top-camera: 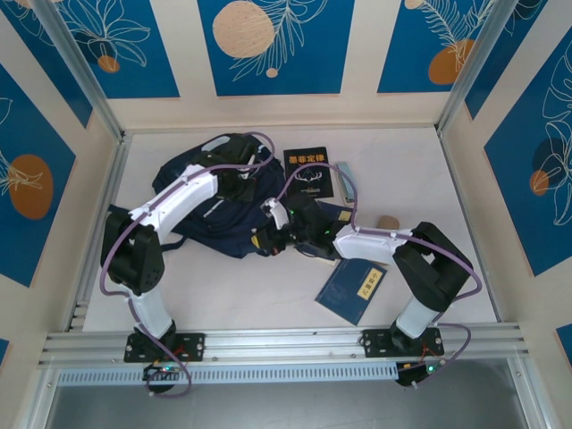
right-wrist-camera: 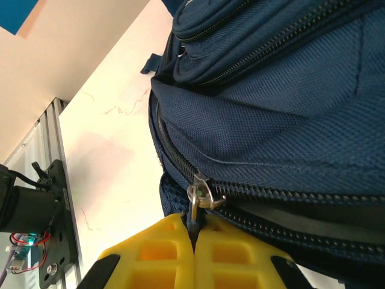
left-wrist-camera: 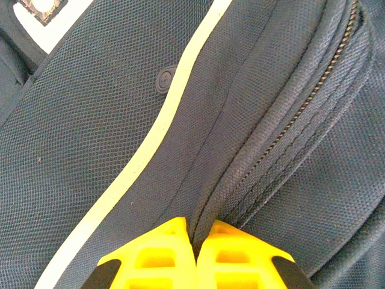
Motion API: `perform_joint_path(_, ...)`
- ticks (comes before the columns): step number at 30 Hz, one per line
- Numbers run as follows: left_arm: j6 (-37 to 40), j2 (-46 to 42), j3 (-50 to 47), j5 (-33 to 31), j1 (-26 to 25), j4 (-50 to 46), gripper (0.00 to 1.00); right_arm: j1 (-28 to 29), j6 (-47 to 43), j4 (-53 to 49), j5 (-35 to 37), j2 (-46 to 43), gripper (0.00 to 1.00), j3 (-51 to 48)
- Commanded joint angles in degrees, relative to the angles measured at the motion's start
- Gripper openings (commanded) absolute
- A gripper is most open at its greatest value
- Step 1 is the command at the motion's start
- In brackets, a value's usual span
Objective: Pack the student bag
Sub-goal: Unzip the student bag at the center of the table.
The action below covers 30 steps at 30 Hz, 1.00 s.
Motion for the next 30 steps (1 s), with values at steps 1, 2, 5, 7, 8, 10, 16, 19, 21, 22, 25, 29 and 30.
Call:
perform_joint_path(1,-0.83,-3.93,-0.42,1.6,1.46,8.78,0.0,-1.22,5.69,2.15,-3.15,-4.25,0.18,-2.18)
perform_joint_path(2,0.42,-4.73,-1.36,2.48,1.42,9.25,0.0,-2.38,7.03,1.63,-3.01,-5.48,0.26,-2.72)
perform_joint_path(5,3.63,-7.12,-4.11,3.29,1.46,9.8,0.0,-6.09,10.93,-1.92,-3.29,-9.37,0.5,-3.4)
perform_joint_path(7,5.5,-8.73,-5.5,4.17,1.68,10.05,0.0,-8.31,13.8,-4.45,-4.69,-10.98,0.59,-2.93)
perform_joint_path(8,6.11,-9.46,-6.01,4.52,1.71,10.26,0.0,-9.16,15.11,-5.4,-5.6,-11.35,0.61,-2.39)
perform_joint_path(10,7.09,-10.95,-7.06,5.15,1.85,10.89,0.0,-11.02,18.08,-8.21,-6.24,-11.05,0.65,-0.44)
perform_joint_path(16,8.29,-13.46,-8.26,6.46,1.96,11.53,0.0,-13.63,21.13,-15.23,-6.91,-5.68,0.71,7.28)
perform_joint_path(19,8.04,-14.05,-8.76,7.15,1.98,11.79,0.0,-13.81,21.66,-17.59,-7.64,-1.23,0.72,11.76)
perform_joint_path(21,7.69,-14.32,-9.04,7.17,2.03,11.96,0.0,-13.86,23.36,-18.84,-8.94,1.96,0.72,14.35)
perform_joint_path(22,7.58,-14.41,-9.05,7.0,2.03,11.96,0.0,-13.84,24.75,-17.08,-9.87,3.11,0.72,14.37)
perform_joint_path(25,6.88,-14.6,-9.31,6.5,2.14,11.88,0.0,-13.76,28.55,-12.35,-12.35,5.41,0.72,14.46)
perform_joint_path(29,5.27,-14.87,-9.23,5.85,2.19,11.61,0.0,-13.34,32.41,-6.89,-14.94,7.63,0.72,14.96)
perform_joint_path(30,4.72,-15.05,-9.16,5.76,2.34,11.52,0.0,-12.96,33.13,-5.1,-15.61,8.11,0.72,15.1)
